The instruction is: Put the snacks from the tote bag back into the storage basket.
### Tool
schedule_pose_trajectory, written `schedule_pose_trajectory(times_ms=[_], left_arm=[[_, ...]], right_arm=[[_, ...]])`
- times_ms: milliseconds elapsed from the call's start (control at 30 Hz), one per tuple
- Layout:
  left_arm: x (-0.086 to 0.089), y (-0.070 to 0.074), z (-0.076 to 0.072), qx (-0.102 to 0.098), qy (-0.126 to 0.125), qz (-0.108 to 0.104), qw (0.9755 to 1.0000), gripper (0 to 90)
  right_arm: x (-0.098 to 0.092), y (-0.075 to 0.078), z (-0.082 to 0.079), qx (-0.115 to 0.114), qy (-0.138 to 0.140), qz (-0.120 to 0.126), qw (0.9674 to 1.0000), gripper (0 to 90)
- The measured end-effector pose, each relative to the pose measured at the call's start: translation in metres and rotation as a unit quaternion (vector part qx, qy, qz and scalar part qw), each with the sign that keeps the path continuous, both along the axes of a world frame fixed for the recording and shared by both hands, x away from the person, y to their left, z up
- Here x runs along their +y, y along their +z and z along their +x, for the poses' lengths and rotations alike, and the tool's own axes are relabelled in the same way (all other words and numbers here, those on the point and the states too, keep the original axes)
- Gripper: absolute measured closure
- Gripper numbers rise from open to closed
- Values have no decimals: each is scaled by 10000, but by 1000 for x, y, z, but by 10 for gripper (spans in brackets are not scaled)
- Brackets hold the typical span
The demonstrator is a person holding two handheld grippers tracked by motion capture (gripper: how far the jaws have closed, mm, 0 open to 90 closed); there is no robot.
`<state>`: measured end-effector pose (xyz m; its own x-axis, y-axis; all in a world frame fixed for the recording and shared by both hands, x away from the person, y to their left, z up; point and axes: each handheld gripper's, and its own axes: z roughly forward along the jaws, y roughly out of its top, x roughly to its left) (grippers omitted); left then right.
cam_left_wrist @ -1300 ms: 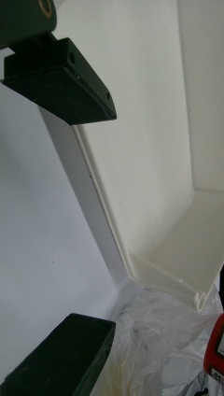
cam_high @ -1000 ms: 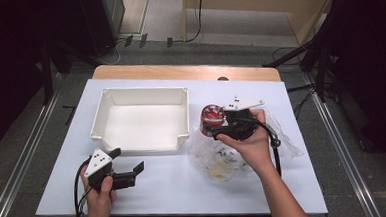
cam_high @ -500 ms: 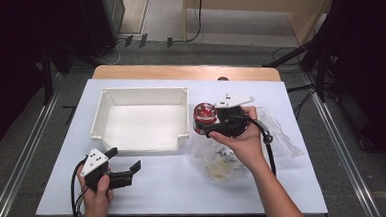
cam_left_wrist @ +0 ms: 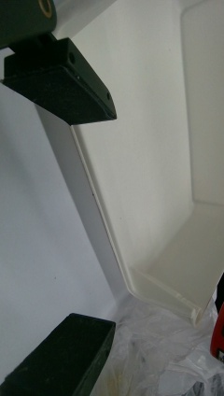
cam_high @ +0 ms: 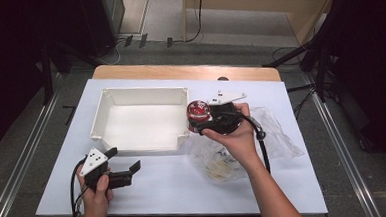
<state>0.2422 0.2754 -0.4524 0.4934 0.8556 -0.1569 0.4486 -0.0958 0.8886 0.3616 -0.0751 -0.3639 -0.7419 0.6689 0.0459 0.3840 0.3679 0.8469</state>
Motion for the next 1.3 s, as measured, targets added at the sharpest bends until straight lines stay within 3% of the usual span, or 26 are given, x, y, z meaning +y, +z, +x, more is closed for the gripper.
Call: schedule_pose_trajectory(times_ms=[1300], left_arm=[[-2, 0, 0, -7, -49, -26, 10000, 22]], right_arm=[[33, 7, 12, -73, 295, -1, 9995, 261]])
